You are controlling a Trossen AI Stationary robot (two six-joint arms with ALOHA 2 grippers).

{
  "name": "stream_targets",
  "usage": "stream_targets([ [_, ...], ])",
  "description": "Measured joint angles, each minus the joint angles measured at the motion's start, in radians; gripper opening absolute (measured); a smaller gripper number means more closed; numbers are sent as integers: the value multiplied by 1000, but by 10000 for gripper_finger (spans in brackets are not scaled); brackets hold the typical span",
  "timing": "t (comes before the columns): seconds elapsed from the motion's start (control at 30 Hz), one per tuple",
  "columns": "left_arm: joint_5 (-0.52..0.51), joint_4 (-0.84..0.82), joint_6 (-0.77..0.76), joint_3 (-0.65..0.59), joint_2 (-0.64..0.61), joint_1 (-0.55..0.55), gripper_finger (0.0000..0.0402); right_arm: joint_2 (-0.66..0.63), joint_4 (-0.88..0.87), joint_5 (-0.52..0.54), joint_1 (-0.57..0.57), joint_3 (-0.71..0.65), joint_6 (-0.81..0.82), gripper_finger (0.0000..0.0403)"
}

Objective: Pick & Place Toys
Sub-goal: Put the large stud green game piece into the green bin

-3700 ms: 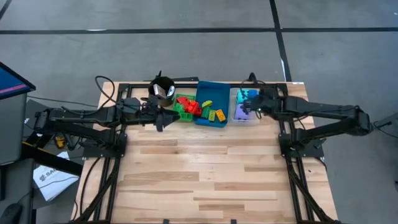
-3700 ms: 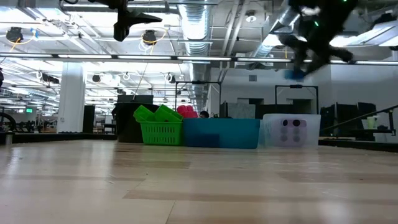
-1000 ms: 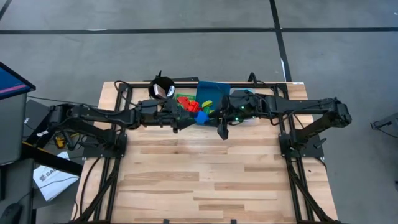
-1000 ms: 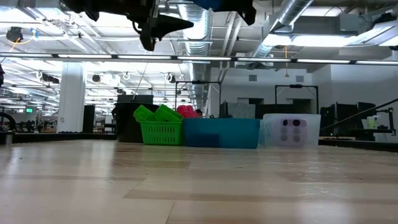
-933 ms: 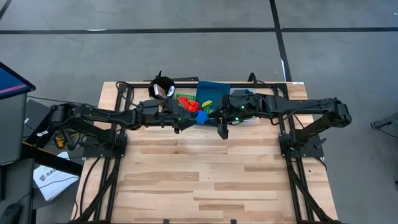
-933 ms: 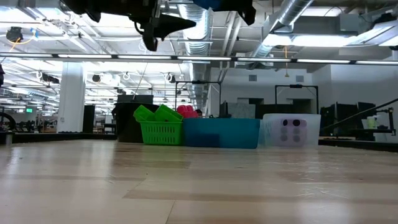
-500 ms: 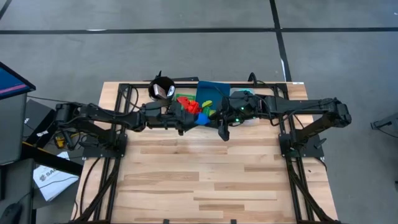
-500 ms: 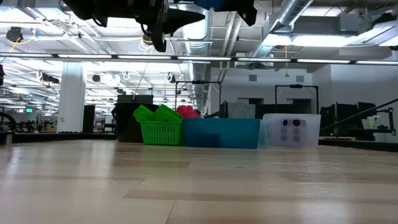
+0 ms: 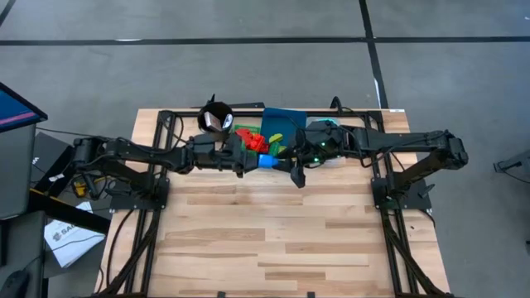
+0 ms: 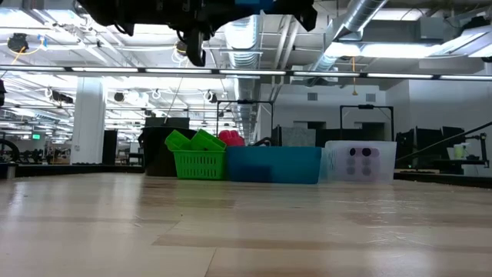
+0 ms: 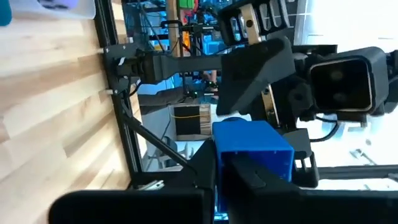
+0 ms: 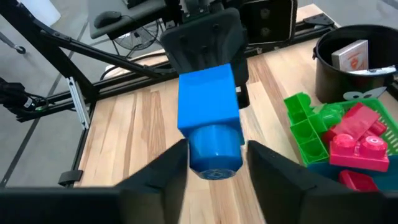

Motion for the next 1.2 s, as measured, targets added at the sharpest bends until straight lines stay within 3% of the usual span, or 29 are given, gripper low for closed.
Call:
stream_targets([
  [0.17, 31, -53, 81, 0, -33, 41, 2, -25, -6, 0, 0, 1, 12, 225],
  [0.3, 62, -154, 151, 0, -80, 91, 2, -69, -9, 14, 0, 1, 16, 250],
  [0.6, 26, -521, 407, 0, -199, 292, 2, -174, -15, 109, -1, 1, 17, 255],
  [0.8, 2, -628, 547, 1, -197, 416, 1, -188, -19, 109, -1, 1, 17, 255],
  [1.2, -21, -721, 678, 0, -59, 436, 4, -148, -61, 109, -1, 0, 34, 255],
])
